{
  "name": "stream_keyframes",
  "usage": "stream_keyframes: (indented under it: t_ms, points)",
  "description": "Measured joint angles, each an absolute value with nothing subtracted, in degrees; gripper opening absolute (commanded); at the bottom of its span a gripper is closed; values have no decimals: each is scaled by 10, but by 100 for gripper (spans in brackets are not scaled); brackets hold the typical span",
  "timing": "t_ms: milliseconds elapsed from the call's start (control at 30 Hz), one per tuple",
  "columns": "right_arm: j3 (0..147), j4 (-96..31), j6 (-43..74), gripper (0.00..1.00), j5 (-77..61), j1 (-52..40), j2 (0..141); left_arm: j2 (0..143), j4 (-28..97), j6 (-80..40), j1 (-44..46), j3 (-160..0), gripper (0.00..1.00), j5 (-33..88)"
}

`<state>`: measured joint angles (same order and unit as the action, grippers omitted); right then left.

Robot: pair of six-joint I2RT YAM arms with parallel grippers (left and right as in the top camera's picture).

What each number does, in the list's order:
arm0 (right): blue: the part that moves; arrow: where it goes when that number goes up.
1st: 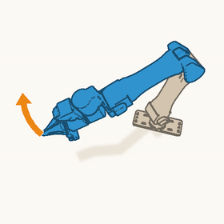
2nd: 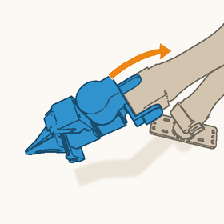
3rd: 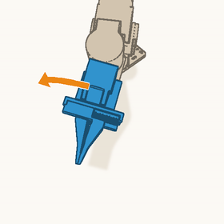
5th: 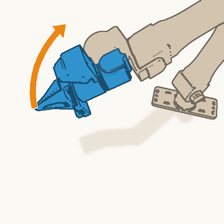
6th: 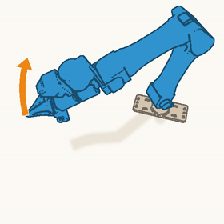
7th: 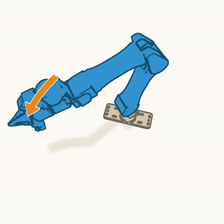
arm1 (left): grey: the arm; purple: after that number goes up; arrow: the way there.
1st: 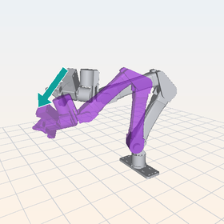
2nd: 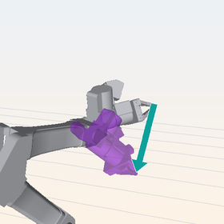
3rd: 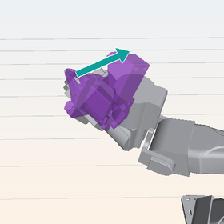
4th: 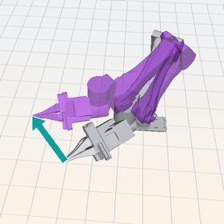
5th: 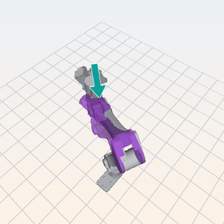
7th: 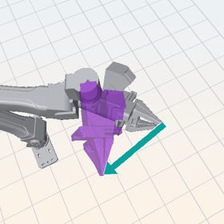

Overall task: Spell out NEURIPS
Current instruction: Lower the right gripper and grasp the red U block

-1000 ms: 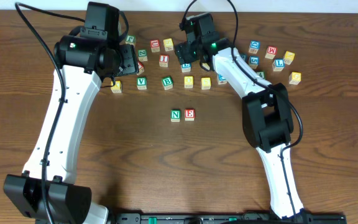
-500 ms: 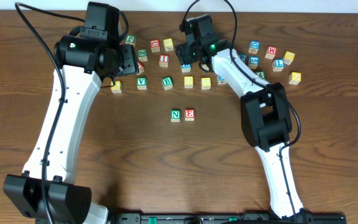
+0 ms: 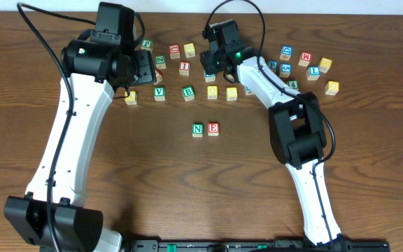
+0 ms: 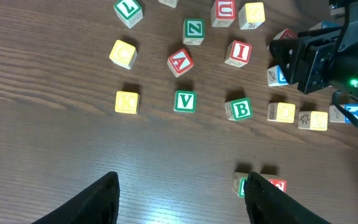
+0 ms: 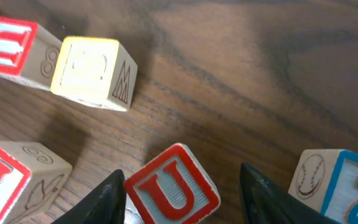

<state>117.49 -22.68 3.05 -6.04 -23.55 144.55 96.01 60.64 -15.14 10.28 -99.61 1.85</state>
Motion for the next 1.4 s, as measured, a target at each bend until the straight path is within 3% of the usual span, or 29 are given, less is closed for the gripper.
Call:
stream_keyframes:
  t_ms: [533,1100,1400]
  points:
    - [1175,-213,70,26,-37,-236,1446,960,606,-151,103,-996,64,18]
    - [1175,-242,74,18,-36,-236,1426,960,602,-151,103,-996,63,18]
    - [1175,-311,74,17,-36,-236,1297,960,601,-151,103,-996,63,18]
